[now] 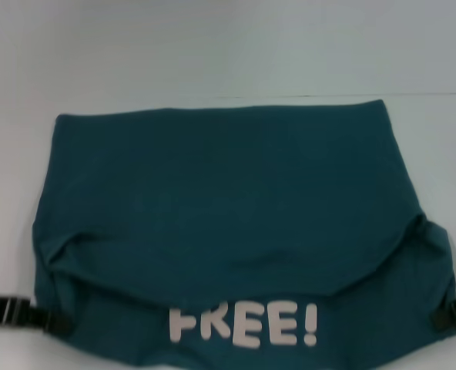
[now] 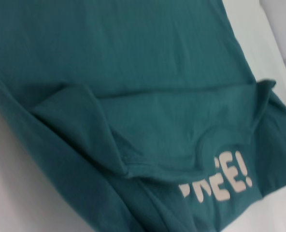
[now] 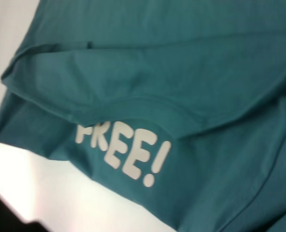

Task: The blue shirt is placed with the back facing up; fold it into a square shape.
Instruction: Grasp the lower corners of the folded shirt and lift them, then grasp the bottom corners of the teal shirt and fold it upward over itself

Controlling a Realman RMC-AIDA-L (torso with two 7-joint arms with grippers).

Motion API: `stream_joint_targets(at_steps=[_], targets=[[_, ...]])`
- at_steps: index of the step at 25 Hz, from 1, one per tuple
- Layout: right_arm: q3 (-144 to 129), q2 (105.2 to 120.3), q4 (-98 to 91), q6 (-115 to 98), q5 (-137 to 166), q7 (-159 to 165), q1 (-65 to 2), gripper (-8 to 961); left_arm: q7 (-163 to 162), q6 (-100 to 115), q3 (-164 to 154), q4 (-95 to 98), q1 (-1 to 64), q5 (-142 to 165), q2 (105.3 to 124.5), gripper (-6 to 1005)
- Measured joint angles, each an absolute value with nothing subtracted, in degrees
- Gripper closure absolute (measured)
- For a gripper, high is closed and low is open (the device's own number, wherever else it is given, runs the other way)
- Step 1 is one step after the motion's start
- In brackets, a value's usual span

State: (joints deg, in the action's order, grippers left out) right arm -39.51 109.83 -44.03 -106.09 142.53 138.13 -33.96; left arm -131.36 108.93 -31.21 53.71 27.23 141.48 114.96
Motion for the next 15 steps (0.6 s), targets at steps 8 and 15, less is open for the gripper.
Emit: stream_joint_targets(at_steps=[8, 15], targets=[[-36.87, 110.07, -42.74, -107.57, 140.89, 135.06, -33.09, 910, -127.85, 113.86, -29.14, 54.19, 26.9, 144.9, 115.07, 998], [-30.55, 109.09, -42.33, -99.46, 136.62, 135.98, -35.79, 910, -131.11, 104.22, -25.05, 48.97, 33.58, 144.36, 112.45, 997]])
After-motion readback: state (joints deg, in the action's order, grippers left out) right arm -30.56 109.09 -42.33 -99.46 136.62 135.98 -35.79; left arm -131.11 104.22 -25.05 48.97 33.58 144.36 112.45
